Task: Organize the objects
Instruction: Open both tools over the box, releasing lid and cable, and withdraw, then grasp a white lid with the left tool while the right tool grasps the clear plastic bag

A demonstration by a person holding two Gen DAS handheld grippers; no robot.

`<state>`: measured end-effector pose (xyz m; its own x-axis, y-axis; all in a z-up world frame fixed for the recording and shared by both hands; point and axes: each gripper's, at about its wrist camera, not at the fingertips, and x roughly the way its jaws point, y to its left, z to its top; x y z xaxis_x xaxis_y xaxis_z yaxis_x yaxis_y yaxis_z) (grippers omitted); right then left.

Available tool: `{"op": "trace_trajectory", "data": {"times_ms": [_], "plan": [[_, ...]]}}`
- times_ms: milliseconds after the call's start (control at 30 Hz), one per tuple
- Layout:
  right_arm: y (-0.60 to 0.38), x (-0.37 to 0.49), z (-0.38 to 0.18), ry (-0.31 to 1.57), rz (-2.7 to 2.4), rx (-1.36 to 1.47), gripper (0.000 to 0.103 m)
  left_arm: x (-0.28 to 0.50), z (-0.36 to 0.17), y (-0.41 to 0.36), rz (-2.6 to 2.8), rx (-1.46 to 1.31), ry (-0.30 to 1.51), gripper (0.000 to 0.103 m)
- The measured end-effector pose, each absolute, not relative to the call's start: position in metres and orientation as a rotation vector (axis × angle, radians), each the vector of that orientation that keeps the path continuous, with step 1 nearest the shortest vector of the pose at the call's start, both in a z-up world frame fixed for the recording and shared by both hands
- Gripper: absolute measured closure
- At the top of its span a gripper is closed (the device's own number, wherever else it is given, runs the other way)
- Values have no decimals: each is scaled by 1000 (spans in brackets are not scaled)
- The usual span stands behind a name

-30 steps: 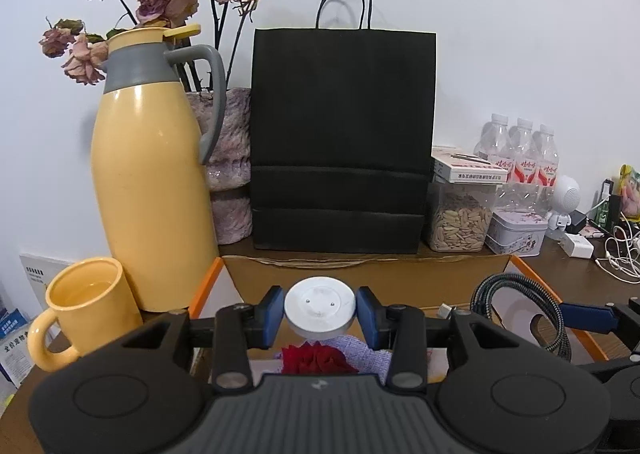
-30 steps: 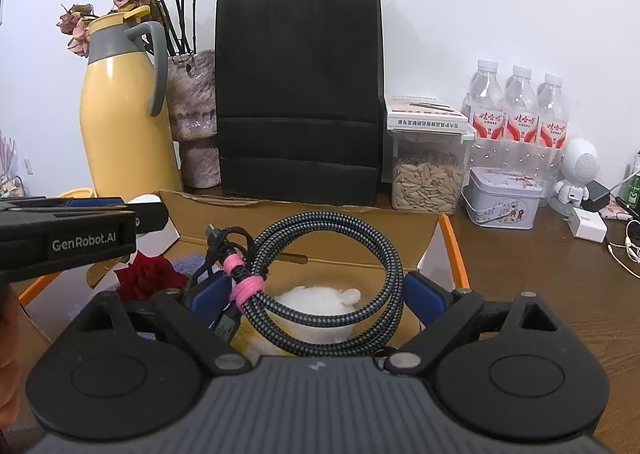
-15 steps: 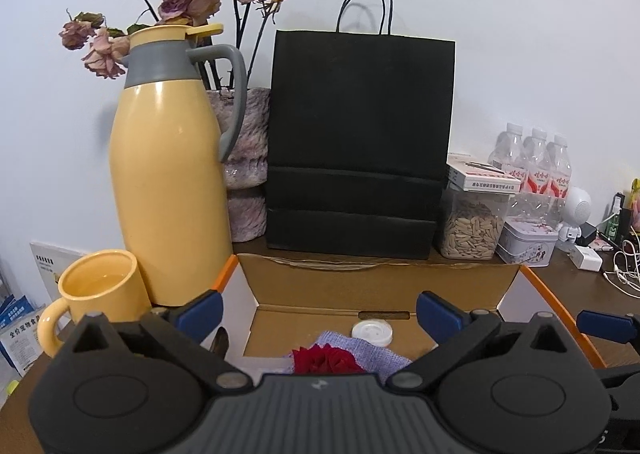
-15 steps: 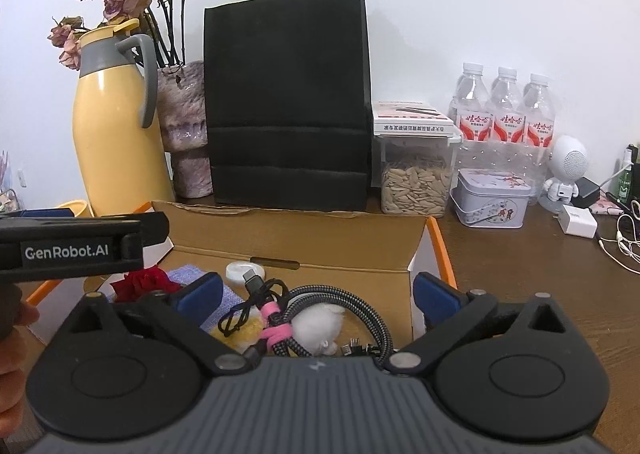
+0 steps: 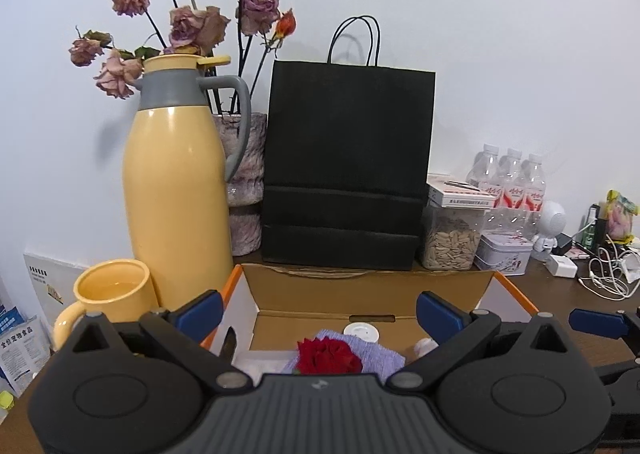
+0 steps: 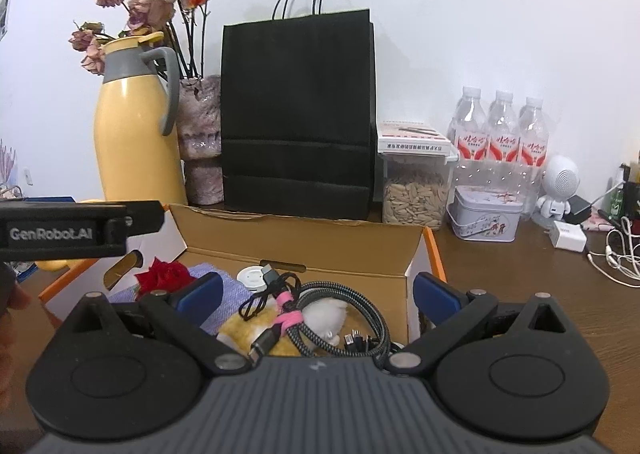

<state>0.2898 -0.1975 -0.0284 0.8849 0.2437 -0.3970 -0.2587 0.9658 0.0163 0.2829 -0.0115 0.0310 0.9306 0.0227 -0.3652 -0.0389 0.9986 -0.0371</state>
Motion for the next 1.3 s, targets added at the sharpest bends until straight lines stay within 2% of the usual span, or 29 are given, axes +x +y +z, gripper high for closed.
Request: {"op": "trace_trajectory", "data": {"times_ms": [433,1300], "plan": [[-207,233,-36,381,270,-56,0,217,23,-9,-34,-19,330,0],[-215,145,-77,475,287,-43,0,122,-36,4,-11,32,454,0]]}}
